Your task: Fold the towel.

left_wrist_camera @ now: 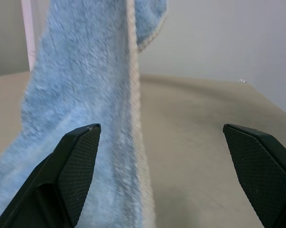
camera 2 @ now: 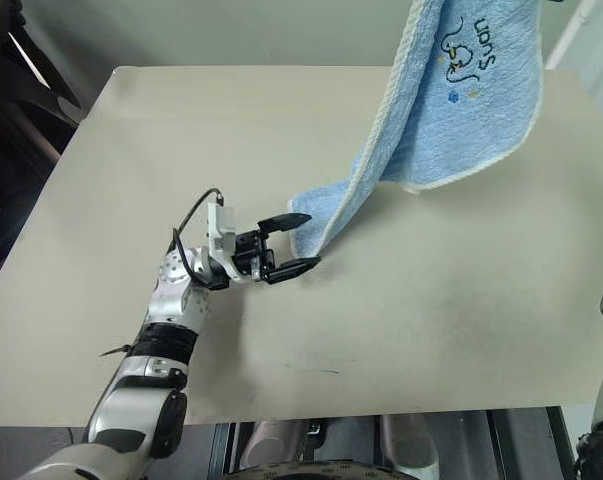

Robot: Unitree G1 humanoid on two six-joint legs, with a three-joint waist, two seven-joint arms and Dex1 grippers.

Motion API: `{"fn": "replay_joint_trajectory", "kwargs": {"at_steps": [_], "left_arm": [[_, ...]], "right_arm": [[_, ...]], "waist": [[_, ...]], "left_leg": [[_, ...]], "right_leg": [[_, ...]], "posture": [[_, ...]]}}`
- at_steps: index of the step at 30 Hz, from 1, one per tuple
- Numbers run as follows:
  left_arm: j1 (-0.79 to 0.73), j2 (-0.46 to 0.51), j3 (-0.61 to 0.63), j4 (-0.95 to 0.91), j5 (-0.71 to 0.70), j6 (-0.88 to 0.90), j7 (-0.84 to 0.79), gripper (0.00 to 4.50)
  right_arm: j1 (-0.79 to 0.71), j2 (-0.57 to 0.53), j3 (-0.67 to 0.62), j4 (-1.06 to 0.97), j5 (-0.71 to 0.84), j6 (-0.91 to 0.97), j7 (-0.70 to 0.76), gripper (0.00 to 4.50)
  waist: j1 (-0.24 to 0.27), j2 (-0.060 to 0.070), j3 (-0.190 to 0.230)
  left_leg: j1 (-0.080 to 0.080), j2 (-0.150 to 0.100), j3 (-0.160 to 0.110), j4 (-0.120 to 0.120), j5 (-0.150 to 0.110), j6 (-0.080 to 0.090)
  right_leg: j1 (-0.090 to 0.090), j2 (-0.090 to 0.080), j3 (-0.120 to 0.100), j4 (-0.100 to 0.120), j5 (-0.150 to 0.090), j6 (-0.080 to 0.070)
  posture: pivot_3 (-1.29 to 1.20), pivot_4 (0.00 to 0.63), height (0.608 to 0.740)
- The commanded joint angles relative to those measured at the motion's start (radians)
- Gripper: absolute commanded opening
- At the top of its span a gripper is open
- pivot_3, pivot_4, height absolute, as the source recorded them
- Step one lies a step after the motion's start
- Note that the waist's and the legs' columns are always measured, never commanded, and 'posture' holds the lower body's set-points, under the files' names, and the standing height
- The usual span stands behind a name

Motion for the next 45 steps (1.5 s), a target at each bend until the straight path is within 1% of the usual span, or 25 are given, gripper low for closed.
{"fn": "replay_joint_trajectory", "kwargs": {"at_steps": [1,7,10,13,18,25,27,31,32,34,38,44,45], "left_arm": [[-0.003,-0.026,-0.005,-0.015,0.023,-0.036,0.034,4.50],[-0.014,-0.070,-0.010,0.054,0.101,-0.121,0.126,4.50],[-0.018,-0.074,-0.024,0.090,0.155,-0.158,0.180,4.50],[-0.022,-0.075,-0.028,0.106,0.168,-0.177,0.194,4.50],[-0.031,-0.052,-0.027,0.186,0.234,-0.254,0.260,4.50],[-0.065,-0.019,-0.035,0.260,0.326,-0.282,0.393,4.50],[-0.070,-0.011,-0.034,0.275,0.333,-0.292,0.403,4.50],[-0.067,0.015,-0.025,0.273,0.310,-0.292,0.372,4.50],[-0.067,0.022,-0.022,0.274,0.304,-0.290,0.368,4.11],[-0.066,0.043,-0.017,0.279,0.301,-0.286,0.367,3.62],[-0.065,0.069,-0.029,0.313,0.319,-0.322,0.362,2.17],[-0.060,0.055,-0.030,0.300,0.287,-0.318,0.330,0.02],[-0.059,0.058,-0.027,0.300,0.282,-0.318,0.323,0.02]], "right_arm": [[-0.041,-0.002,-0.021,-0.006,-0.004,-0.008,-0.017,0.03],[-0.057,0.003,-0.023,-0.017,0.002,0.023,-0.026,0.03],[-0.056,0.001,-0.025,-0.032,0.004,0.036,-0.029,0.03],[-0.056,0.001,-0.026,-0.037,0.004,0.042,-0.030,0.03],[-0.061,-0.003,-0.027,-0.043,0.000,0.055,-0.036,0.03],[-0.060,-0.002,-0.031,-0.051,0.005,0.063,-0.043,0.03],[-0.060,-0.001,-0.032,-0.051,0.006,0.065,-0.045,0.03],[-0.063,0.000,-0.033,-0.051,0.009,0.070,-0.045,0.03],[-0.064,0.000,-0.033,-0.051,0.010,0.072,-0.045,0.00],[-0.069,-0.002,-0.036,-0.046,0.012,0.075,-0.046,0.00],[-0.071,0.000,-0.037,-0.036,0.009,0.068,-0.047,0.00],[-0.069,0.001,-0.035,-0.030,0.009,0.058,-0.044,0.00],[-0.069,0.001,-0.034,-0.028,0.008,0.056,-0.043,0.00]], "waist": [[0.000,0.000,0.000],[-0.001,0.000,0.000],[-0.001,0.000,0.000],[-0.001,0.000,0.000],[-0.001,0.000,0.000],[-0.002,0.000,0.000],[-0.002,0.000,0.000],[-0.008,0.000,0.000],[-0.011,0.000,0.000],[-0.014,0.000,0.000],[-0.015,0.000,0.000],[-0.015,0.000,0.000],[-0.015,0.000,0.000]], "left_leg": [[0.000,0.000,0.000,0.000,0.000,0.000],[0.000,0.000,0.000,0.000,0.000,0.000],[0.000,0.000,0.000,0.000,0.000,0.000],[0.000,0.000,0.000,0.000,0.000,0.000],[0.000,0.000,0.000,0.000,0.000,0.000],[0.002,0.000,0.000,0.000,0.000,0.000],[0.002,0.000,0.000,0.000,0.000,0.000],[0.003,0.000,0.000,-0.001,0.000,0.000],[0.003,0.000,0.000,-0.001,0.000,0.000],[0.003,0.000,0.000,-0.001,0.000,0.000],[0.005,0.001,-0.001,-0.001,0.000,-0.001],[0.006,0.001,-0.001,-0.002,0.000,-0.001],[0.006,0.001,-0.001,-0.002,0.000,-0.001]], "right_leg": [[0.000,0.000,0.000,0.000,0.000,0.000],[0.000,0.000,0.000,0.000,0.000,0.000],[0.000,0.000,0.000,0.000,0.000,0.000],[0.000,0.000,0.000,0.000,0.000,0.000],[0.000,0.000,0.000,0.000,0.000,0.000],[0.001,0.001,0.000,0.001,0.001,-0.002],[0.001,0.001,0.000,0.000,0.001,-0.004],[0.002,0.001,0.000,0.000,0.002,-0.008],[0.002,0.002,0.000,0.000,0.002,-0.008],[0.002,0.002,0.001,0.000,0.003,-0.009],[0.002,0.003,0.001,0.001,0.004,-0.010],[0.003,0.003,0.001,0.000,0.004,-0.010],[0.003,0.003,0.001,0.000,0.004,-0.010]], "posture": [[0.00,0.150,0.733],[0.00,0.150,0.733],[0.00,0.150,0.733],[0.00,0.150,0.733],[0.00,0.150,0.733],[0.00,0.150,0.733],[0.00,0.150,0.733],[0.00,0.150,0.733],[0.00,0.150,0.733],[0.00,0.150,0.733],[0.00,0.150,0.733],[0.00,0.150,0.733],[0.00,0.150,0.733]]}}
